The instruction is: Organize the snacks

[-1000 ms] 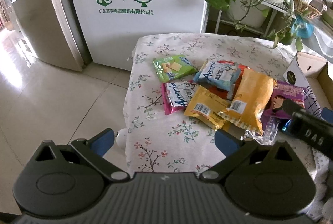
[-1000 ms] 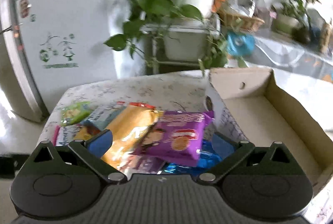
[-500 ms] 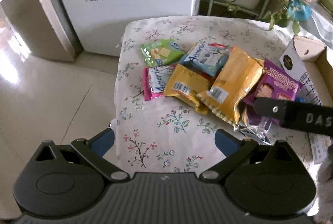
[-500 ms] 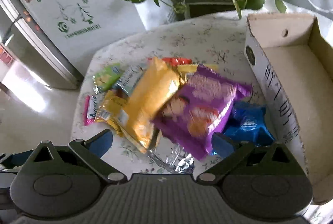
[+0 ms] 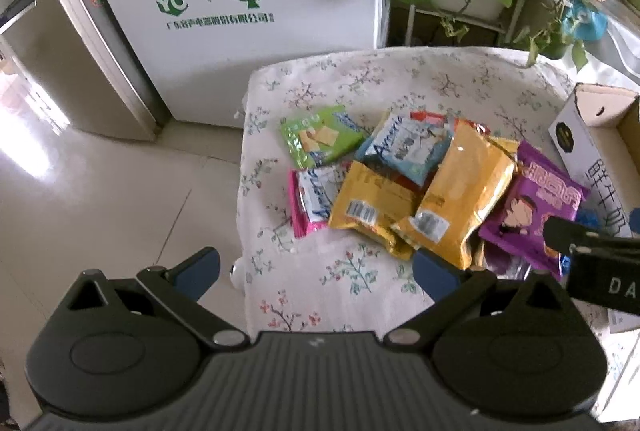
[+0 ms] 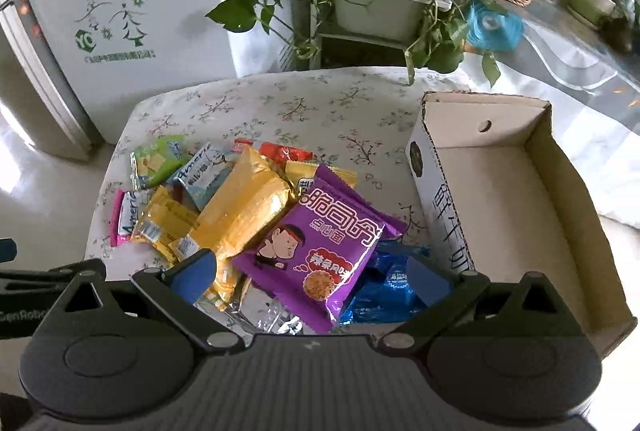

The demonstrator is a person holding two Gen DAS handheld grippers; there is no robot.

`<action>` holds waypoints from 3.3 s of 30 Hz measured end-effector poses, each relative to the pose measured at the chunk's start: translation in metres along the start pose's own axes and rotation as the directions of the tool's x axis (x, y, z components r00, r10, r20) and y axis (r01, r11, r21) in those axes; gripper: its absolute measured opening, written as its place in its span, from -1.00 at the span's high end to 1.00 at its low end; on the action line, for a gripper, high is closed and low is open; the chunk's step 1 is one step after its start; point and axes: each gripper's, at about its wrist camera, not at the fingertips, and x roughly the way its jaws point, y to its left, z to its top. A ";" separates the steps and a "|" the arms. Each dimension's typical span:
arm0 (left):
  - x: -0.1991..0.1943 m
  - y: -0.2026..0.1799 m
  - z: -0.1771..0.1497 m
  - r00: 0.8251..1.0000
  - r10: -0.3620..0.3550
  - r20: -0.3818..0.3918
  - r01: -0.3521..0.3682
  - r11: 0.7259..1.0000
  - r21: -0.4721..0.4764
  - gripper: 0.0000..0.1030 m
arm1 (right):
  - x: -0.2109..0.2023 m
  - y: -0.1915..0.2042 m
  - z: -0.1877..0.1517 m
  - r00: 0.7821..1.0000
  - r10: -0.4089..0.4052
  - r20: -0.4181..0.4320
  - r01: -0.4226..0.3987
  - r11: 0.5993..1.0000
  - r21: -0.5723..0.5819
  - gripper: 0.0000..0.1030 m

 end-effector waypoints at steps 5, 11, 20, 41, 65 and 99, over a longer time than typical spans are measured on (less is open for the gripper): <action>0.002 -0.003 0.002 0.999 0.026 0.033 -0.027 0.999 0.021 -0.98 | -0.003 -0.006 0.003 0.999 -0.050 0.012 0.049 0.995 0.083 -1.00; 0.005 -0.002 0.003 1.000 -0.001 0.022 0.001 1.000 -0.025 -0.98 | 0.000 -0.003 0.002 0.999 -0.047 -0.014 0.048 0.993 0.106 -1.00; 0.005 -0.008 0.005 0.998 0.056 0.042 -0.055 0.998 -0.024 -0.96 | 0.006 0.007 0.001 0.997 -0.066 -0.050 0.070 0.994 0.084 -1.00; 0.009 -0.012 0.006 0.996 0.082 0.044 -0.081 0.997 -0.015 -0.95 | 0.008 0.011 0.003 0.994 -0.093 -0.056 0.098 0.991 0.086 -1.00; 0.010 -0.014 0.005 0.995 0.089 0.048 -0.089 0.996 -0.014 -0.92 | 0.007 0.013 0.003 0.993 -0.107 -0.054 0.110 0.991 0.072 -1.00; 0.011 -0.018 -0.005 0.998 0.032 0.053 -0.032 0.999 0.007 -0.90 | 0.003 0.012 -0.004 0.992 -0.129 -0.011 0.129 0.991 -0.017 -1.00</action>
